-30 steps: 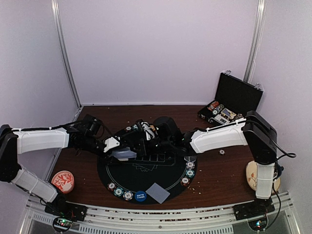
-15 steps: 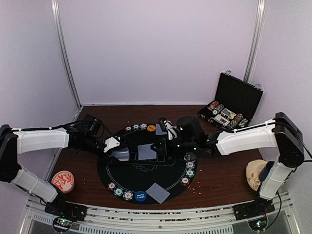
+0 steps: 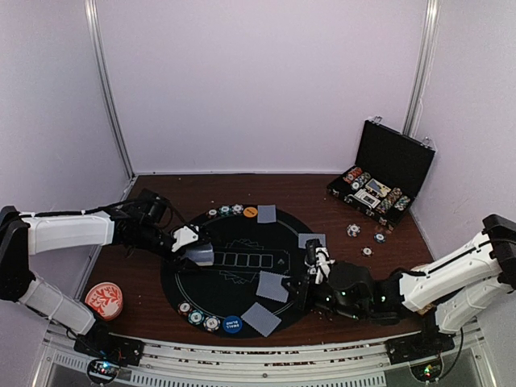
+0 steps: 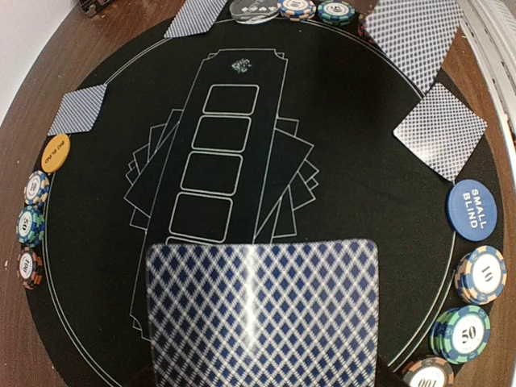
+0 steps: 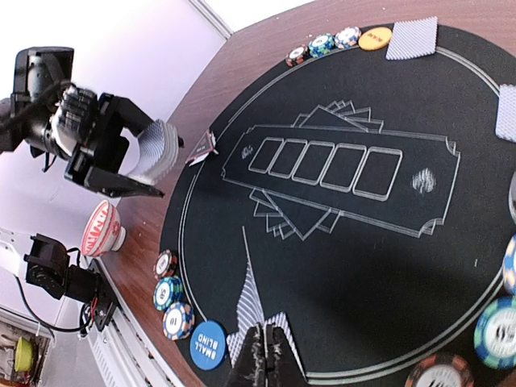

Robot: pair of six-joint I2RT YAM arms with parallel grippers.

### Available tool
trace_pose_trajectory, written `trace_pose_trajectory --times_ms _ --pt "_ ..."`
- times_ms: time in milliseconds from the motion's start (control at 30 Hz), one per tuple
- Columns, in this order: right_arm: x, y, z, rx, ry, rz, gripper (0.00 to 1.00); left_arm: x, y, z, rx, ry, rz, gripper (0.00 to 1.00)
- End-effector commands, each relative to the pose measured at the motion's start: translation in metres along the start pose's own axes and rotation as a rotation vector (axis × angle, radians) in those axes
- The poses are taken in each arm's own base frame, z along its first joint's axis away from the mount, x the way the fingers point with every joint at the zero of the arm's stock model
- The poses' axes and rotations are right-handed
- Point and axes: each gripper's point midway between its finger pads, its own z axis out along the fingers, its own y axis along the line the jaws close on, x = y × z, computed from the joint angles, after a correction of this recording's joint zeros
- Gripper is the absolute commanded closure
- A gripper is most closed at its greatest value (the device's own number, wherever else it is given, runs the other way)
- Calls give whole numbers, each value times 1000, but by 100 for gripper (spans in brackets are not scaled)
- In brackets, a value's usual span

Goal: Distribute texas hold em gaming equipment
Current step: Distribute the poker card in the small blind area.

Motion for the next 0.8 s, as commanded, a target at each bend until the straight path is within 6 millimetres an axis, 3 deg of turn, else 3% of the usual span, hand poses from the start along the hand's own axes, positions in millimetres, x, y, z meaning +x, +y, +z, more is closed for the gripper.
trace_pose_trajectory --times_ms 0,267,767 --pt "2 -2 -8 48 -160 86 100 -8 7 -2 -25 -27 9 88" --pt "40 16 -7 38 -182 109 100 -7 7 -2 -25 -25 9 88" --pt "74 1 8 -3 -203 244 100 -7 7 -1 -23 -25 9 88"
